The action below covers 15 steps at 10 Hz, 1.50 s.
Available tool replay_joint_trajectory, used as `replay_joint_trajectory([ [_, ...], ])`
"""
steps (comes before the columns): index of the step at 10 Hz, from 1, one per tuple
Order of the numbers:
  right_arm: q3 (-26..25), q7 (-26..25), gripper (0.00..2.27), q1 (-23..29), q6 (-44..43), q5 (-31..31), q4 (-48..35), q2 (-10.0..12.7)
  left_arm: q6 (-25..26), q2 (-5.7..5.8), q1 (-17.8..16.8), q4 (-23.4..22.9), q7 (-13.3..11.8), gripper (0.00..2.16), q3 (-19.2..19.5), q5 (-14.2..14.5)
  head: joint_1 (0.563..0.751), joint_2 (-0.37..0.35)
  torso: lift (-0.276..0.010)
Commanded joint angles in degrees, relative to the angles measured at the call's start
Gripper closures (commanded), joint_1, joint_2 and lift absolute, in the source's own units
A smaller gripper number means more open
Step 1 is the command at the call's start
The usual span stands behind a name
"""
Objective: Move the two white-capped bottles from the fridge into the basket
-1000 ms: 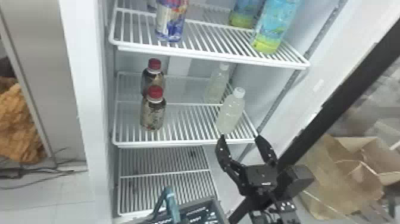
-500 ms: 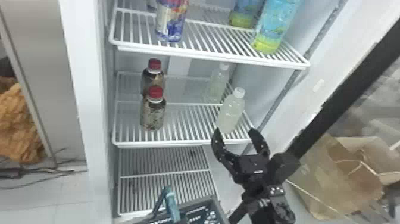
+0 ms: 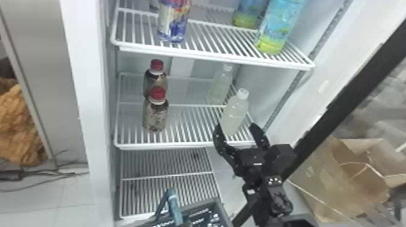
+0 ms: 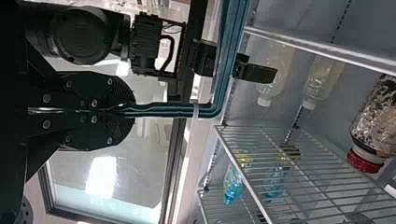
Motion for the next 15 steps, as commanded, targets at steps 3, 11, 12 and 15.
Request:
replay_joint_trajectory([
  [3, 0.00, 0.00, 0.06, -3.51, -0.28, 0.61, 3.07, -0.27, 0.00, -0.09, -0.14, 0.00, 0.00, 1.12, -0.11, 0.00, 0.695, -0.350, -0.260],
  [11, -0.46, 0.00, 0.08, -9.84, -1.13, 1.41, 9.11, -0.88, 0.00, 0.00, -0.28, 0.00, 0.00, 1.12, -0.11, 0.00, 0.695, -0.350, -0.260],
  [12, -0.46, 0.00, 0.17, -9.98, -1.13, 1.41, 9.25, -0.88, 0.00, 0.00, -0.28, 0.00, 0.00, 1.12, -0.11, 0.00, 0.695, -0.350, -0.260],
  [15, -0.46, 0.00, 0.57, -9.98, -1.27, 1.06, 8.97, -0.97, 0.00, 0.09, -0.28, 0.00, 0.00, 1.12, -0.11, 0.12, 0.695, -0.350, -0.260],
])
